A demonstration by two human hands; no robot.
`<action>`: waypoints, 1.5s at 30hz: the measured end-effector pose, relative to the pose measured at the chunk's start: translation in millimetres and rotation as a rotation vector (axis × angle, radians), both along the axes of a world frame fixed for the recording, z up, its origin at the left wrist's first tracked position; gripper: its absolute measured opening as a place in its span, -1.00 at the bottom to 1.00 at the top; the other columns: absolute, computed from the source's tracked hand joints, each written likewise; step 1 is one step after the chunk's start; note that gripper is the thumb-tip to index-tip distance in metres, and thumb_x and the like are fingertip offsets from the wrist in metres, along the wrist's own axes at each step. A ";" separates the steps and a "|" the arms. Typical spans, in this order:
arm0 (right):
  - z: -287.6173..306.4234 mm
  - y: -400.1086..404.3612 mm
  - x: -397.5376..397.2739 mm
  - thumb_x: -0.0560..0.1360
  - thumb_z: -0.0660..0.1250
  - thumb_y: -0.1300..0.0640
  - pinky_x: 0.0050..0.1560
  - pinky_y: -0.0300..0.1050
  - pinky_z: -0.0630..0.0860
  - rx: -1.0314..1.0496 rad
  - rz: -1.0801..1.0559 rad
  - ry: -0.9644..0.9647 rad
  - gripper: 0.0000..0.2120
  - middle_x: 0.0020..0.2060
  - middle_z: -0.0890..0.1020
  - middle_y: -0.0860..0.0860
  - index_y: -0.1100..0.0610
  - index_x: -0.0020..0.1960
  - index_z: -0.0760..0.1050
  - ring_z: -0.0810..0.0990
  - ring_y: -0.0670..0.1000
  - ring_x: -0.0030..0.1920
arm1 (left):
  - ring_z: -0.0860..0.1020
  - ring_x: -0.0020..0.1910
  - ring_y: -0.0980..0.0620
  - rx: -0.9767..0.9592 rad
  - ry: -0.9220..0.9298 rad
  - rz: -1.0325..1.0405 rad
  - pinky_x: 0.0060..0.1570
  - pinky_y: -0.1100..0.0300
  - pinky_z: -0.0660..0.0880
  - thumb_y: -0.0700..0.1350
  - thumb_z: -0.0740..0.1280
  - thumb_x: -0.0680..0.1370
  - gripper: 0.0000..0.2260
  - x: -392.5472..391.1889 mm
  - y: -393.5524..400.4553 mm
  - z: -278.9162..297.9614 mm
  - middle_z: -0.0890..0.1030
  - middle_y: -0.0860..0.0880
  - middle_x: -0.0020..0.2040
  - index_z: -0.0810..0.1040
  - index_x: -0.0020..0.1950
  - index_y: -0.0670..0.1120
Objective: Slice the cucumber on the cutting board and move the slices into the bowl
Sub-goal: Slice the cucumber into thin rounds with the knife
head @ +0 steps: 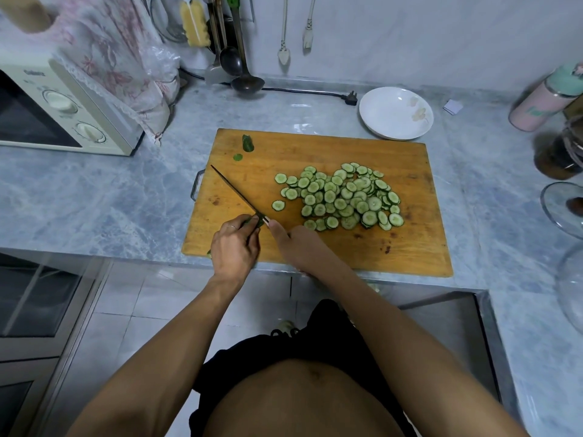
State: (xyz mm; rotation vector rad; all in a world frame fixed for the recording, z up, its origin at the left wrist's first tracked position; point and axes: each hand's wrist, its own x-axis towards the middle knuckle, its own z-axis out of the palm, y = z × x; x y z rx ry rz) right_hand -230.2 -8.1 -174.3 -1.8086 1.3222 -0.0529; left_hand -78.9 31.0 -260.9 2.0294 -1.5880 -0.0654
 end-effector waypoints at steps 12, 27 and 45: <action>10.2 18.3 -28.5 0.62 -0.07 -0.32 -0.33 -0.09 0.46 0.027 -0.059 -0.108 -0.32 -0.54 0.43 0.05 0.15 -0.42 0.31 0.44 0.01 -0.51 | 0.59 0.05 -0.09 0.068 0.142 0.100 -0.14 0.16 0.48 -0.13 0.37 0.53 -0.78 -0.9 -5.3 11.2 0.66 0.03 0.15 0.68 0.15 -0.06; 19.3 24.9 -31.2 0.61 -0.06 -0.33 -0.36 -0.15 0.41 0.097 -0.041 -0.079 -0.34 -0.50 0.45 0.06 0.14 -0.42 0.32 0.43 0.00 -0.51 | 0.60 0.10 -0.12 0.035 0.147 0.079 -0.01 0.14 0.52 -0.20 0.41 0.50 -0.80 -1.4 -3.5 2.6 0.67 -0.06 0.13 0.70 0.11 -0.11; -7.2 9.5 -1.6 0.63 -0.06 -0.30 -0.37 -0.15 0.34 0.112 -0.066 -0.137 -0.37 -0.56 0.38 -0.01 0.10 -0.43 0.27 0.38 -0.05 -0.54 | 0.62 0.02 -0.11 -0.048 0.119 0.031 -0.07 0.13 0.55 -0.22 0.37 0.46 -0.77 0.6 -1.6 -4.5 0.69 -0.07 0.08 0.70 0.08 -0.13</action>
